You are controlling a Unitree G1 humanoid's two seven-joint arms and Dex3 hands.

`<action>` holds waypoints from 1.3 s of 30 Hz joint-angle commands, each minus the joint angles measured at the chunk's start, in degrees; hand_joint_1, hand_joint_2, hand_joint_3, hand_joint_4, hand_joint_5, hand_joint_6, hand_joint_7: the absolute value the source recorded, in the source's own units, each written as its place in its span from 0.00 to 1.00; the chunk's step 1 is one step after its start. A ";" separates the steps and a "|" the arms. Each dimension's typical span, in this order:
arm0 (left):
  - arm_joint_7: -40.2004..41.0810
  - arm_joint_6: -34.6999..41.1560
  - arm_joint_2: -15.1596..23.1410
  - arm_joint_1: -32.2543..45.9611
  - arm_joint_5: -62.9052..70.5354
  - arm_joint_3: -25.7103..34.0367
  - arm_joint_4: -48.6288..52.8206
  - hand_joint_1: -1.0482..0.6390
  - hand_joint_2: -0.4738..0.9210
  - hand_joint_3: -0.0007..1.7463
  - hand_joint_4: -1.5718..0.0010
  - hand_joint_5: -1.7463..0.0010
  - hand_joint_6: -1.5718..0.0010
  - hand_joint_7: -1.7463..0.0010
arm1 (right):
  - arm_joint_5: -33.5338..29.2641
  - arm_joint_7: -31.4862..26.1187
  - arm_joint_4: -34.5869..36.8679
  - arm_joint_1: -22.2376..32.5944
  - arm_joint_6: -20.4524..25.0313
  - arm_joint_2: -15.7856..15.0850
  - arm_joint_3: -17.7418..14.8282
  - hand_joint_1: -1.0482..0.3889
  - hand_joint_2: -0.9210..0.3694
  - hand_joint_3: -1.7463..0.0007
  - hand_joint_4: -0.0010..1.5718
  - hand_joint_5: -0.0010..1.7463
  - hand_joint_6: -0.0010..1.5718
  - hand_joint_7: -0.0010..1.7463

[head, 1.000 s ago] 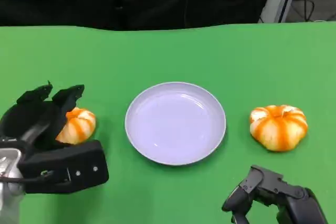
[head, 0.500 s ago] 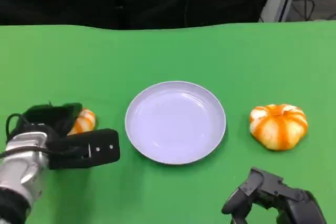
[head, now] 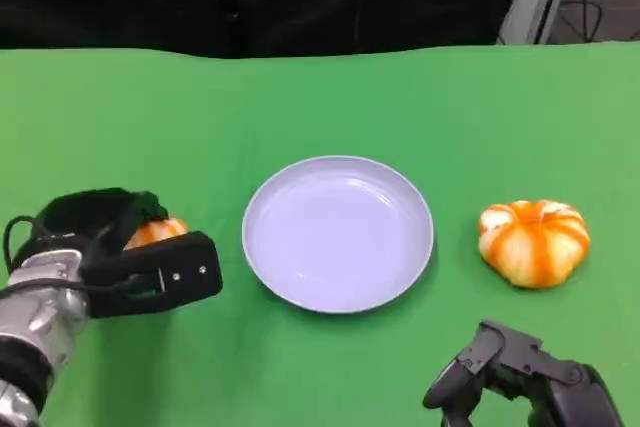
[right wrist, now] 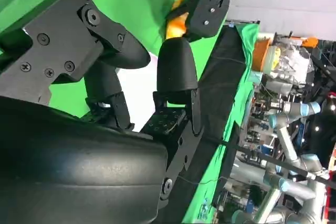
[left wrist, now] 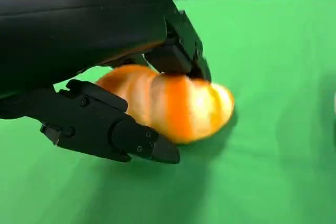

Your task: Grasp the bread from the table and place it into the plate.

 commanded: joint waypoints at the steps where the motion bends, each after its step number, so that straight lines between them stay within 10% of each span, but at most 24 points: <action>1: 5.62 -7.17 0.59 2.30 -1.45 0.14 -1.35 0.52 1.00 0.08 0.46 0.00 0.58 0.02 | 0.42 -0.15 -0.64 0.05 0.36 -0.40 -0.22 0.68 0.43 0.27 0.45 0.91 0.51 0.73; 5: 11.98 -12.83 2.10 1.99 -1.51 0.81 -5.01 0.52 0.74 0.53 0.44 0.00 0.59 0.00 | 0.48 -0.12 -0.25 -0.18 0.20 -0.47 -0.22 0.67 0.44 0.27 0.45 0.91 0.51 0.73; 17: 17.56 -17.57 1.08 1.87 -1.14 2.02 -14.11 0.54 0.56 0.79 0.41 0.00 0.52 0.04 | -0.06 -0.32 -0.03 -0.37 0.28 -0.36 0.04 0.68 0.44 0.26 0.45 0.92 0.50 0.74; 35: 14.60 -19.61 -9.40 -0.95 -1.19 -1.54 -13.25 0.54 0.51 0.82 0.40 0.00 0.52 0.01 | -1.28 -1.11 -0.57 0.72 -0.88 -0.42 1.09 0.68 0.45 0.25 0.46 0.91 0.51 0.72; 39: 6.74 -14.48 -11.46 -2.48 -3.18 -1.10 -12.93 0.51 0.56 0.76 0.42 0.00 0.50 0.19 | -1.09 -1.11 -1.11 0.89 -0.54 -0.40 1.32 0.69 0.46 0.24 0.46 0.91 0.51 0.72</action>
